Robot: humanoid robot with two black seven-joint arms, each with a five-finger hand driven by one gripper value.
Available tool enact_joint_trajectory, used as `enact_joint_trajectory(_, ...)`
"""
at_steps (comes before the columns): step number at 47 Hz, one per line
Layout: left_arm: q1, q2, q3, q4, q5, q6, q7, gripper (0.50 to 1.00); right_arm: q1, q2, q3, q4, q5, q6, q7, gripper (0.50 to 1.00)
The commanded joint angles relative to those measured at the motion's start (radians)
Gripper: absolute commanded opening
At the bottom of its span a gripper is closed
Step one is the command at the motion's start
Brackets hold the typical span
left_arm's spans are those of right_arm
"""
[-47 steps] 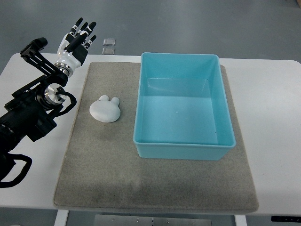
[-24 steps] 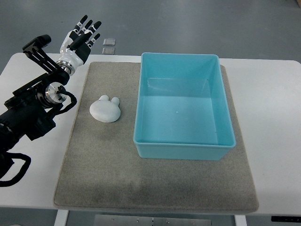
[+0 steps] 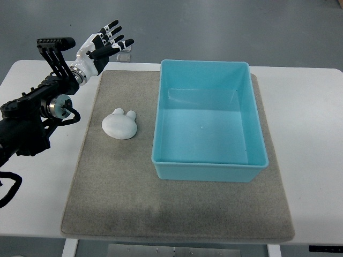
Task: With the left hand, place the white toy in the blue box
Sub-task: 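Swing the left hand over the white rabbit toy, fingers open, then lower the left hand and close its fingers around the white rabbit toy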
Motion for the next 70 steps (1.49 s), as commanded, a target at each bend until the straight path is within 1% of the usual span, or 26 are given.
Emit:
enact_joint_trajectory(1, -0.009, 0.036, 0.003, -0.037, 0.056, 0.003, 0.0, 0.992, -0.001, 0.0, 0.0, 0.0, 0.0, 0.0, 0.001, 0.936)
enact_joint_trajectory(10, -0.013, 0.108, 0.053, -0.132, 0.191, 0.002, 0.0, 0.992, -0.001, 0.0, 0.0, 0.0, 0.0, 0.0, 0.0, 0.936)
enact_joint_trajectory(18, -0.013, 0.185, 0.081, -0.247, 0.337, 0.002, 0.0, 0.992, 0.001, 0.0, 0.0, 0.0, 0.0, 0.0, 0.0, 0.936)
enact_joint_trajectory(26, -0.013, 0.252, 0.088, -0.35, 0.426, 0.0, 0.0, 0.992, -0.001, 0.0, 0.0, 0.0, 0.0, 0.0, 0.0, 0.936)
enact_joint_trajectory(36, -0.029, 0.317, 0.098, -0.412, 0.561, -0.008, -0.002, 0.992, -0.001, 0.0, 0.0, 0.0, 0.0, 0.0, 0.0, 0.936)
enact_joint_trajectory(43, -0.055, 0.383, 0.16, -0.494, 0.685, -0.011, -0.003, 0.992, -0.001, 0.0, 0.0, 0.0, 0.0, 0.0, 0.0, 0.936)
enact_joint_trajectory(51, -0.073, 0.436, 0.197, -0.574, 0.732, -0.029, -0.003, 0.992, -0.001, 0.0, 0.0, 0.0, 0.0, 0.0, 0.001, 0.936)
enact_joint_trajectory(56, -0.102, 0.45, 0.246, -0.606, 0.786, -0.047, -0.003, 0.992, -0.001, 0.0, 0.0, 0.0, 0.0, 0.0, 0.0, 0.936)
enact_joint_trajectory(64, -0.11, 0.484, 0.266, -0.663, 0.881, -0.05, -0.003, 0.992, -0.001, 0.0, 0.0, 0.0, 0.0, 0.0, 0.0, 0.936)
enact_joint_trajectory(70, -0.11, 0.522, 0.266, -0.728, 0.998, -0.052, -0.005, 0.992, -0.001, 0.0, 0.0, 0.0, 0.0, 0.0, 0.0, 0.936)
